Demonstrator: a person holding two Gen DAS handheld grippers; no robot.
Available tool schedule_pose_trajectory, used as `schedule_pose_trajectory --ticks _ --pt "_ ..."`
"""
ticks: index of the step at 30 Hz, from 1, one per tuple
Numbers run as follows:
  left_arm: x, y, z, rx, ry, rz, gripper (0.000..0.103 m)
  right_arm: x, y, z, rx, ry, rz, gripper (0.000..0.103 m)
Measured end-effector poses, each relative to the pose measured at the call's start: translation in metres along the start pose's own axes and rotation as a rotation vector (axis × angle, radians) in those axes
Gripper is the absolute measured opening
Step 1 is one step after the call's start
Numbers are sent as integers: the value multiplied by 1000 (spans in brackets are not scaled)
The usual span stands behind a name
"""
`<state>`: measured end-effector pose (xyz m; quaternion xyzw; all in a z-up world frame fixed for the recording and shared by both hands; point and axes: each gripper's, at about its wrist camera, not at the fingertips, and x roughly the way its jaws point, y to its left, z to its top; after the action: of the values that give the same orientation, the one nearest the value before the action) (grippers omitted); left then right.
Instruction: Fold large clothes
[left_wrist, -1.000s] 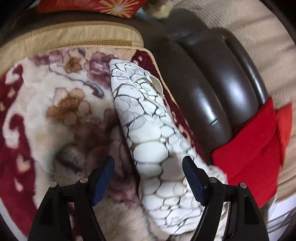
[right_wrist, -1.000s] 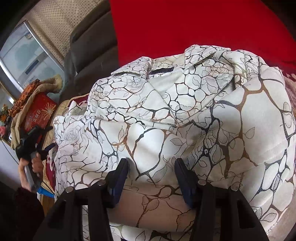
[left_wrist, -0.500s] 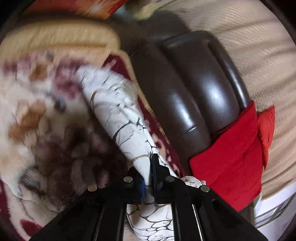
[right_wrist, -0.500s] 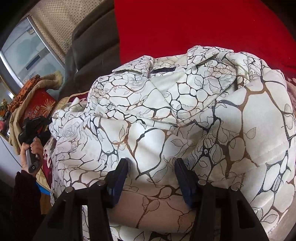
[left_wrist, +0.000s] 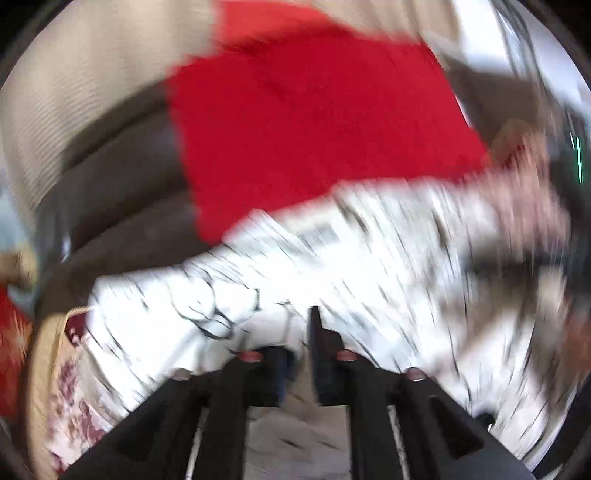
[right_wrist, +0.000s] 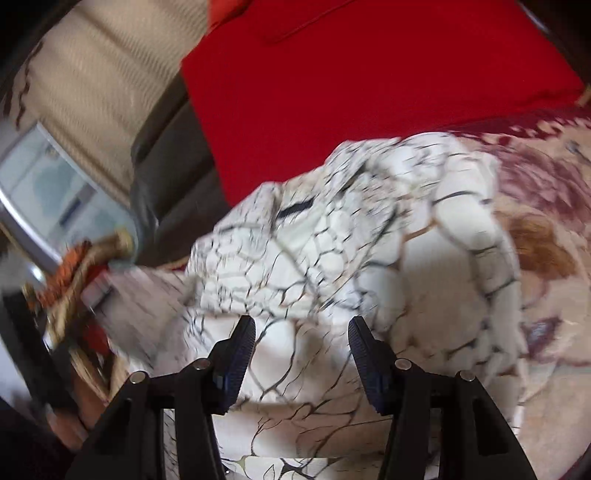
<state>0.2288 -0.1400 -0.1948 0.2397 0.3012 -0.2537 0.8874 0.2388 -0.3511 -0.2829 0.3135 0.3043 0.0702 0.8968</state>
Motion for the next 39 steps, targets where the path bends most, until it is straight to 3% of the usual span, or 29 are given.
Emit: schedule_pose_trajectory --ticks 1,3,5,8,11,15,17,21,24,28,30,31,34,35,37,39 --pt "11 -16 -9 42 56 -1 42 -3 -3 1 9 -7 -5 57" --pt "24 -32 -26 103 124 46 46 -11 -10 2 33 -18 -5 57" --pt "13 -31 -30 83 119 68 52 -17 -16 6 58 -23 9 57" --pt "-21 -6 -33 -98 70 9 73 -23 -20 7 75 -27 17 57" --pt "-67 28 -47 -280 -10 -35 79 -27 -22 6 86 -25 34 57" --pt "-89 101 -68 -549 -59 -16 91 -31 -20 2 78 -18 49 58" --pt "-82 145 -85 -747 -18 -40 92 -32 -18 0 69 -14 54 58" --pt "-53 201 -128 -1138 20 -185 92 -32 -12 -1 46 -17 52 58" --pt "-20 214 -142 -1268 59 -213 92 -27 -9 0 40 -13 54 58" --pt "11 223 -135 -1308 48 -289 92 -19 -6 -1 29 4 56 58" --pt "27 223 -126 -1294 69 -304 90 -17 -5 -1 24 7 55 58" --pt "32 222 -121 -1283 69 -305 83 -16 -5 -1 25 6 53 58" --pt "33 221 -110 -1219 84 -304 34 -17 -9 0 32 -1 49 58" --pt "33 219 -100 -1172 95 -283 25 -19 -10 1 35 -8 44 58" --pt "22 212 -76 -1057 80 -246 14 -22 -14 3 48 -21 43 58" --pt "10 205 -54 -983 49 -261 11 -25 -18 4 58 -33 42 58"
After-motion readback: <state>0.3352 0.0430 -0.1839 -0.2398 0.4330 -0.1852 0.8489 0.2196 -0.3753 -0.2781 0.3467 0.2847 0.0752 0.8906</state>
